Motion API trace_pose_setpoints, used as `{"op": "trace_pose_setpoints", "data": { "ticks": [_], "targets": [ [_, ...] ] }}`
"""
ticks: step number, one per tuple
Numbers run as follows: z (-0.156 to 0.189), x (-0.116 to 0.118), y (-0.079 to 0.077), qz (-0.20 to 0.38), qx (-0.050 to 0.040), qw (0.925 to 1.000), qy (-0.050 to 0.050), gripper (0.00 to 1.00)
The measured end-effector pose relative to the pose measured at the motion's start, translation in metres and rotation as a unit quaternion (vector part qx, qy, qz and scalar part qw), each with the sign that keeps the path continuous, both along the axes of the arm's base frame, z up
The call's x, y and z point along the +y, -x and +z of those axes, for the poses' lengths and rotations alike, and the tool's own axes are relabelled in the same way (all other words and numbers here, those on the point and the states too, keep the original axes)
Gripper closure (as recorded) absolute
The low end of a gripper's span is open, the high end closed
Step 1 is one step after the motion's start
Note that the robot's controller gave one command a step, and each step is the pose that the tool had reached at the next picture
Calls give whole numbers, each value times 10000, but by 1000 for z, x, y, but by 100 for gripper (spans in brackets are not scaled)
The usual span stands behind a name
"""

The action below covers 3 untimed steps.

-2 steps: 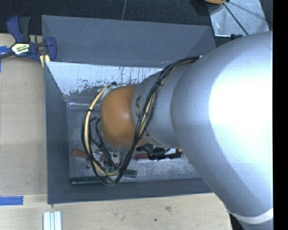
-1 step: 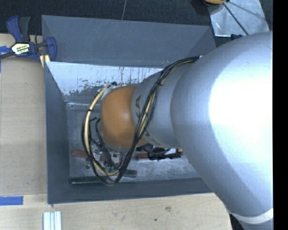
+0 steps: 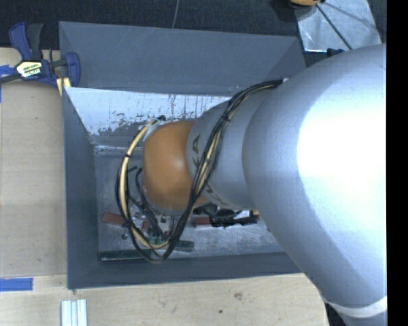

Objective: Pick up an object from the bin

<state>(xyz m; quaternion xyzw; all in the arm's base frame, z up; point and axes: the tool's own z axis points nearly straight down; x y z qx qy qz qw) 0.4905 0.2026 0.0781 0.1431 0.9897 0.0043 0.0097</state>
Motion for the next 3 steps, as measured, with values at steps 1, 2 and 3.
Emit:
{"op": "trace_pose_setpoints", "data": {
  "ticks": [1,2,3],
  "targets": [
    [4,0,2,4,70,10000,20,100],
    [8,0,2,3,84,10000,24,100],
    [12,-1,2,1,97,9999,29,100]
  ]
}}
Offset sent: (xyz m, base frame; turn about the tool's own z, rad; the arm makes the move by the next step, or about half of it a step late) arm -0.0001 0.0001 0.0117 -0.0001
